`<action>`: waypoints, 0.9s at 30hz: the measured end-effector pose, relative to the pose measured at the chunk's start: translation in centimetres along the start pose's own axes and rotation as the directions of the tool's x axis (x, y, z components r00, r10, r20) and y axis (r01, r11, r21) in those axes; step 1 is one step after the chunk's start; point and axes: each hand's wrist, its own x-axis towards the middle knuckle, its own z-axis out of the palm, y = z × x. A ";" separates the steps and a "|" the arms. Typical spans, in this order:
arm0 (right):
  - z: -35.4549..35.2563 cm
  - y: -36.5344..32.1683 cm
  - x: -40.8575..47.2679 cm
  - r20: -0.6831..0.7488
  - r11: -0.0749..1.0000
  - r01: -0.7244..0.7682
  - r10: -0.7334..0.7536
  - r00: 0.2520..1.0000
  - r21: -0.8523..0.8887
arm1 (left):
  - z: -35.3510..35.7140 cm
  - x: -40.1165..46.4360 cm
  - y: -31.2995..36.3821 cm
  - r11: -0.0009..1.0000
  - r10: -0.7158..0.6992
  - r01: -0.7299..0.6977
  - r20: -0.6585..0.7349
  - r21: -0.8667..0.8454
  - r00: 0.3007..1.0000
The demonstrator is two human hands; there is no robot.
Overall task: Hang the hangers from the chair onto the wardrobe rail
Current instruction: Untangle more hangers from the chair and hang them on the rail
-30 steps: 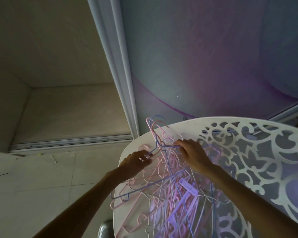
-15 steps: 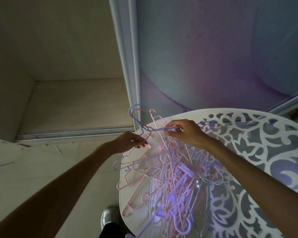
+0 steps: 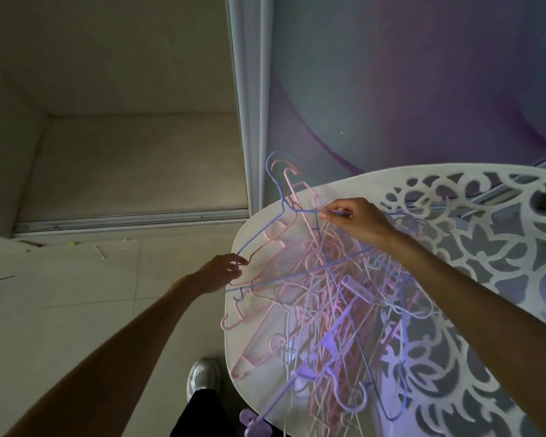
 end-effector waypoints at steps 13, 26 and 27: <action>2.9 -5.9 2.5 -0.209 0.810 0.269 -0.427 0.880 -0.522 | 0.2 -0.7 4.4 0.809 0.138 -0.228 -0.202 -0.542 0.970; 10.2 -1.0 -7.5 -0.036 0.983 -0.121 0.118 0.992 -0.138 | -3.9 -1.8 1.0 0.703 0.055 -0.214 -0.247 -0.678 0.967; 11.2 -0.3 -7.2 0.084 0.980 -0.154 0.165 0.983 -0.126 | -4.3 -1.9 0.4 0.706 0.051 -0.212 -0.249 -0.676 0.967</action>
